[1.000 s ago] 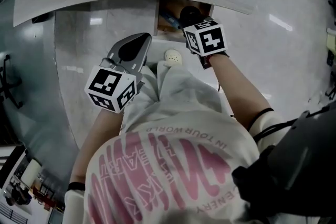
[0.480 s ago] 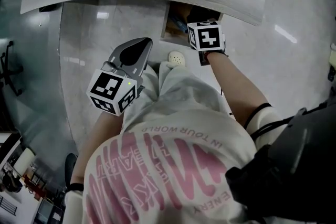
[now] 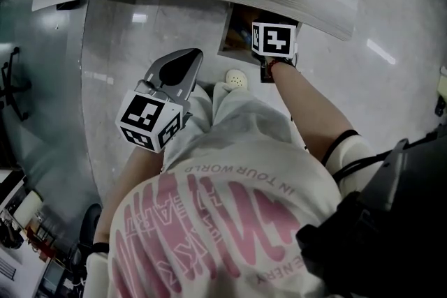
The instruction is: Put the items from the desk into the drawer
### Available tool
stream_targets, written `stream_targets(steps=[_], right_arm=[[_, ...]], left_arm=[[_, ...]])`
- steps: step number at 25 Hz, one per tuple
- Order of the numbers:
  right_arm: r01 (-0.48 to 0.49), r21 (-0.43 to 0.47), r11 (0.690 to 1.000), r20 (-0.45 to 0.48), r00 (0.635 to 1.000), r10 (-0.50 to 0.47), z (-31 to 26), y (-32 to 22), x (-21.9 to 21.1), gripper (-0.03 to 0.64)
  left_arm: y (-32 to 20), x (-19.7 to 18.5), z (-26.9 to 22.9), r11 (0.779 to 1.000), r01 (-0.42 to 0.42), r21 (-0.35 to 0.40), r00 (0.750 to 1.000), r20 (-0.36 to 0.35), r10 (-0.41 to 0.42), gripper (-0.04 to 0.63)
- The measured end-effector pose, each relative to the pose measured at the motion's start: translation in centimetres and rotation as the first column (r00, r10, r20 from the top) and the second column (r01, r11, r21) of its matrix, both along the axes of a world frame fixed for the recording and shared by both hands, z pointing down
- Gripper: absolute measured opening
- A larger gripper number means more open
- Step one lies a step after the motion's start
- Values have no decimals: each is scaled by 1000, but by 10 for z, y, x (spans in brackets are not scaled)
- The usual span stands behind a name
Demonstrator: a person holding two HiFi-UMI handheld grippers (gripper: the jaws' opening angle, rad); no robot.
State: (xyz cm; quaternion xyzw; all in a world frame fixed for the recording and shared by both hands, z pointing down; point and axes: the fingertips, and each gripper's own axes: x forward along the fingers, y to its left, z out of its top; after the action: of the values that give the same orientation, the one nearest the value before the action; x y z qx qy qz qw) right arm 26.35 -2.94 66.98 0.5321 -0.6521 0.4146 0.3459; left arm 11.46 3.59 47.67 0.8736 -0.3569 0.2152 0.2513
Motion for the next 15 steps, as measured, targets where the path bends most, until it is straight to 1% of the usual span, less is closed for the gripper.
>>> stream_targets(steps=[4, 8, 11, 13, 15], right_arm=[[21, -7, 1000, -57, 998, -22, 2, 0, -2, 120], [60, 16, 998, -105, 993, -58, 6, -3, -5, 120], [64, 29, 998, -111, 992, -61, 7, -3, -8, 137], [65, 31, 997, -100, 993, -61, 8, -1, -9, 175], [65, 34, 997, -82, 995, -62, 7, 1, -11, 190]], left_arm=[[-3, -14, -5, 999, 35, 7, 999, 8, -35, 20], [-3, -21, -9, 999, 50, 18, 999, 5, -50, 20], [-5, -30, -9, 997, 68, 37, 997, 39, -69, 20], [-5, -36, -5, 997, 78, 19, 995, 57, -79, 20], [-6, -40, -3, 997, 81, -7, 996, 44, -81, 20]])
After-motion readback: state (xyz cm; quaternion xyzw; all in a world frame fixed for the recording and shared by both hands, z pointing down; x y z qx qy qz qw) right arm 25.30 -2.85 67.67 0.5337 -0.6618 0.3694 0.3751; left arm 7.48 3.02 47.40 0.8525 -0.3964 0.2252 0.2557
